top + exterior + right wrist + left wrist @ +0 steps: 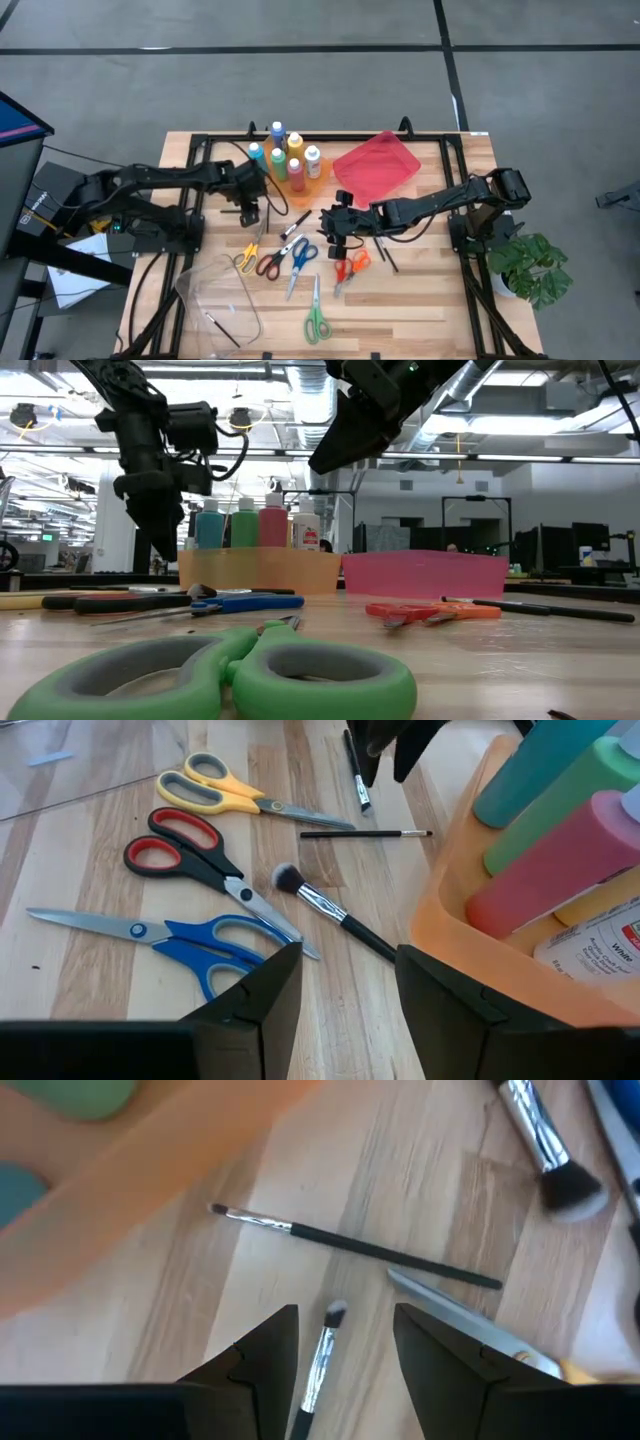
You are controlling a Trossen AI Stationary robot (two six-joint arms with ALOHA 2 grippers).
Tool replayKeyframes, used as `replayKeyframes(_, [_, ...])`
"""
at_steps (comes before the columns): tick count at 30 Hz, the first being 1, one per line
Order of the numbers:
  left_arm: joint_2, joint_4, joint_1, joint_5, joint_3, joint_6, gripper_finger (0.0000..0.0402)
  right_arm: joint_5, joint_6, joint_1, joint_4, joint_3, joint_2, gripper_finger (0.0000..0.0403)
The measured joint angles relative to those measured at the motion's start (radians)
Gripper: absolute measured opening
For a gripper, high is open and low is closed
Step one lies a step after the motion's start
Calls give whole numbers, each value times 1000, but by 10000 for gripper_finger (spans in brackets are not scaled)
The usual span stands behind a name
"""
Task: Pick & Place Paint Supplies
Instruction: Put the makeup brush into the transparent bin
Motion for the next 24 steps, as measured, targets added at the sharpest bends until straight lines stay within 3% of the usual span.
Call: replayKeyframes(24, [136, 45, -3, 2, -1, 125, 166, -1, 7, 0, -21, 0, 0, 159])
